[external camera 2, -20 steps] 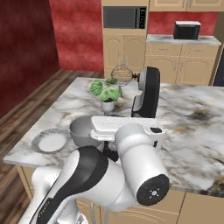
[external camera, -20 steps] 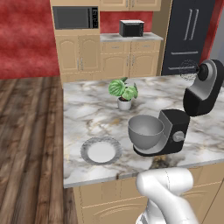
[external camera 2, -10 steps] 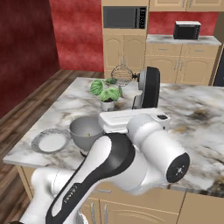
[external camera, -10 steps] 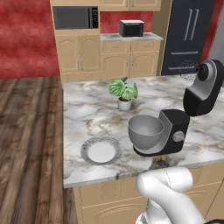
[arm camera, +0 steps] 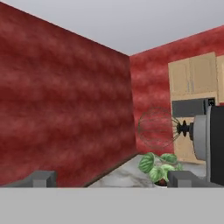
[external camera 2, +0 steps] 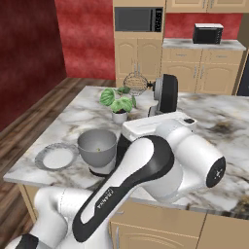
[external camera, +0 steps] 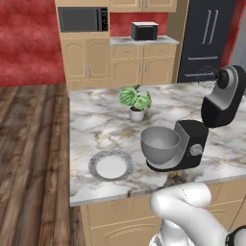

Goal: Add butter and sugar cubes to the stand mixer bowl and then turn on the stand mixer to begin making frosting.

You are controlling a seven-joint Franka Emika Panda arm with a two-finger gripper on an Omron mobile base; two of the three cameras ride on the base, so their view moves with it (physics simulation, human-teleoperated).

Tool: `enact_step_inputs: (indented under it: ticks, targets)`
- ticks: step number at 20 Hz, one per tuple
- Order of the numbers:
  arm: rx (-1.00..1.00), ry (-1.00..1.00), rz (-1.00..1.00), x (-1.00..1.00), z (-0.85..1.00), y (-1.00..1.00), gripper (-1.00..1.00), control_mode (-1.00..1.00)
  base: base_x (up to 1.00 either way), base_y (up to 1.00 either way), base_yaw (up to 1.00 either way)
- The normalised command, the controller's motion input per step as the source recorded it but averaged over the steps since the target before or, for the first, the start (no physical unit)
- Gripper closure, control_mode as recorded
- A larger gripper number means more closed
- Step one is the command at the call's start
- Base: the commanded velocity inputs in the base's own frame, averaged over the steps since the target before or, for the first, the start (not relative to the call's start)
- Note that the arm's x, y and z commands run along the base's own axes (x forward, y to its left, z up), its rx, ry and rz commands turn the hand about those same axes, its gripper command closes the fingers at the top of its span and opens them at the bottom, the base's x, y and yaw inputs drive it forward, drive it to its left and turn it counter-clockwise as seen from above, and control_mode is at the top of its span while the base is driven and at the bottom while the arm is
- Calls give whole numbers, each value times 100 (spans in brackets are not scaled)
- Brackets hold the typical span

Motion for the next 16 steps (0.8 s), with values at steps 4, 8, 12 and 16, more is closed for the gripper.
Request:
enact_step_inputs:
  ticks: [4, 8, 12, 16]
  targets:
    - [-2, -3, 1, 14, 0, -27, -100, -100, 0, 0, 0]
    - [0, 0, 2, 42, 0, -19, -100, -100, 0, 0, 0]
    - [0, 0, 5, 45, 0, -10, -100, -100, 0, 0, 0]
    - [0, -2, 7, 40, 0, -13, -100, -100, 0, 0, 0]
